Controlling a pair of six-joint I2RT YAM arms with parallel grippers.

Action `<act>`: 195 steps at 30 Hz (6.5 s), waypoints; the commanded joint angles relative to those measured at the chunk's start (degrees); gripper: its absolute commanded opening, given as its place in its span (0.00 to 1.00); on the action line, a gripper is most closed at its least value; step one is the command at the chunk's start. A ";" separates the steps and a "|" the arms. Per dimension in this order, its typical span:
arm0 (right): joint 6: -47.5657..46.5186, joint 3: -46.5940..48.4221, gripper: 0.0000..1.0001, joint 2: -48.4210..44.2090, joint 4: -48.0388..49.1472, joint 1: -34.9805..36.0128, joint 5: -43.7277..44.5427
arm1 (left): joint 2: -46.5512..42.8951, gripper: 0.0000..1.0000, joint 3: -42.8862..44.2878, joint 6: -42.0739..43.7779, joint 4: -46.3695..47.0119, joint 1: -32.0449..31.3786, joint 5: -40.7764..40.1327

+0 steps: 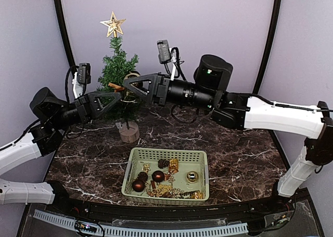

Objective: Decorate the small christmas tree
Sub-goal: Hang the ornament bell on the branch.

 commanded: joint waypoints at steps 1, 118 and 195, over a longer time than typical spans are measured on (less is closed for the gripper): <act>-3.04 0.93 0.45 2.27 1.28 -0.34 7.59 | -3.24 0.00 1.63 6.14 -9.63 0.84 -8.70; -7.91 39.73 0.44 35.86 1.60 -3.41 32.60 | 19.90 0.00 20.41 13.79 -12.13 20.47 -16.06; 11.92 -29.55 0.91 -19.43 -39.02 -3.43 41.12 | -12.60 0.72 -19.43 3.48 -36.89 20.21 -15.03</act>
